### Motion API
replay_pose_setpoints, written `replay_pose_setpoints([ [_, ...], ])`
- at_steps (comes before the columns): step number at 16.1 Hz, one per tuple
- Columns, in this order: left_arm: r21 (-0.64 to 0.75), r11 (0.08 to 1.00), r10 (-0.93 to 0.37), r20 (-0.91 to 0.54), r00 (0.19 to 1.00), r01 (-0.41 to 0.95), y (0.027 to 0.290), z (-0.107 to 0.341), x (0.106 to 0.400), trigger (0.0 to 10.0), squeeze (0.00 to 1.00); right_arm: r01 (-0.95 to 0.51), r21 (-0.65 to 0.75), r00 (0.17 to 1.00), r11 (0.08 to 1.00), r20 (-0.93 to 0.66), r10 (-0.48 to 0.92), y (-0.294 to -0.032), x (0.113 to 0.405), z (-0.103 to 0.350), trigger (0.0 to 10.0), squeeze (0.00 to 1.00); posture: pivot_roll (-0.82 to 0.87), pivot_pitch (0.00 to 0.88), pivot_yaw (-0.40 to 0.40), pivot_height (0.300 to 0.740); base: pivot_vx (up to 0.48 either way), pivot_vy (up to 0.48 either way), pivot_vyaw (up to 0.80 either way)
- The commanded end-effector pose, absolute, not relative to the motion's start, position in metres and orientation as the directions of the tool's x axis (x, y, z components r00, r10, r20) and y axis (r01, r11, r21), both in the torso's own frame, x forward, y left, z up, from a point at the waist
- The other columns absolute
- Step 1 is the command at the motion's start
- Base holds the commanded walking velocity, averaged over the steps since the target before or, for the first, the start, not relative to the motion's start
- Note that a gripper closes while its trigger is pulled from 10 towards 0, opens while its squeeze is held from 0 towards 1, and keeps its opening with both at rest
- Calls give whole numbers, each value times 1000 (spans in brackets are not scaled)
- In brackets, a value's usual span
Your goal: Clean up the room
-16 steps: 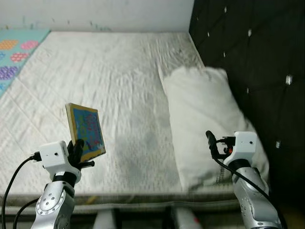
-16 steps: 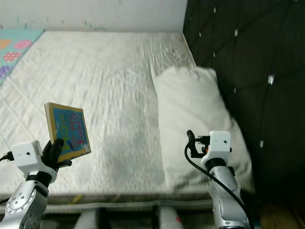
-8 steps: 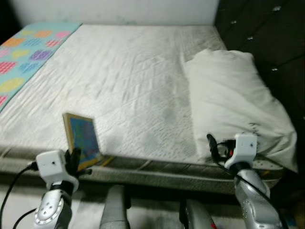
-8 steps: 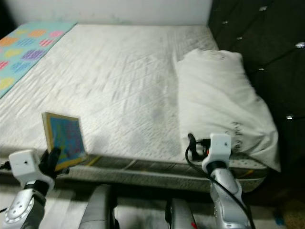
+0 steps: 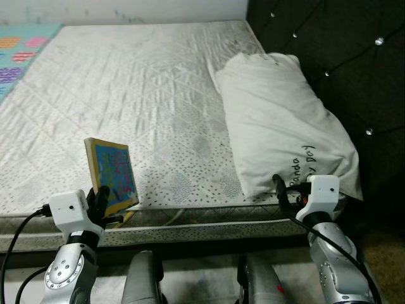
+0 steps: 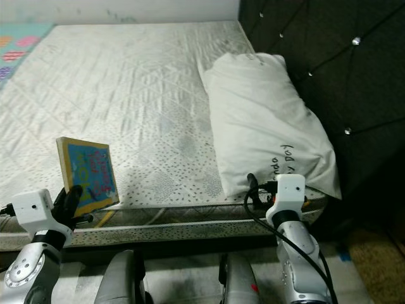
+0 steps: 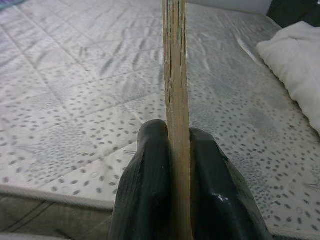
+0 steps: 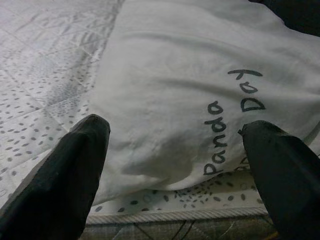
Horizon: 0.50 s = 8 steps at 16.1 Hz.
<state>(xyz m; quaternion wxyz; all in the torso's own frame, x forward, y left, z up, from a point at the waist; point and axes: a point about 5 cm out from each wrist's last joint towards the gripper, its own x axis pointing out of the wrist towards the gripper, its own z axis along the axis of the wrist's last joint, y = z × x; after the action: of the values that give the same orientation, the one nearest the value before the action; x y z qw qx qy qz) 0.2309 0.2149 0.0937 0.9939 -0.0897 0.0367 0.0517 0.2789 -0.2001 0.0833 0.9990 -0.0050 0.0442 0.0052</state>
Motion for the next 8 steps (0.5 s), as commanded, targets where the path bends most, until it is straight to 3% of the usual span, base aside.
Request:
replay_pose_setpoints([
  [1,-168,980,101,-24,995,-104,217,104,231,10000,0,-22,-14,997,1000,-78,21,-199,281,86,10000,0,-128,126,3,613,334,0,0],
  [6,-188,978,82,-32,996,-87,214,103,231,10000,0,-20,-18,997,1000,-81,18,-200,281,85,10000,0,-126,127,3,613,243,0,0],
  [8,-180,979,87,-59,994,-96,214,100,231,10000,0,-16,-19,997,1000,-82,14,-201,281,84,10000,0,-127,130,4,613,0,0,0],
])
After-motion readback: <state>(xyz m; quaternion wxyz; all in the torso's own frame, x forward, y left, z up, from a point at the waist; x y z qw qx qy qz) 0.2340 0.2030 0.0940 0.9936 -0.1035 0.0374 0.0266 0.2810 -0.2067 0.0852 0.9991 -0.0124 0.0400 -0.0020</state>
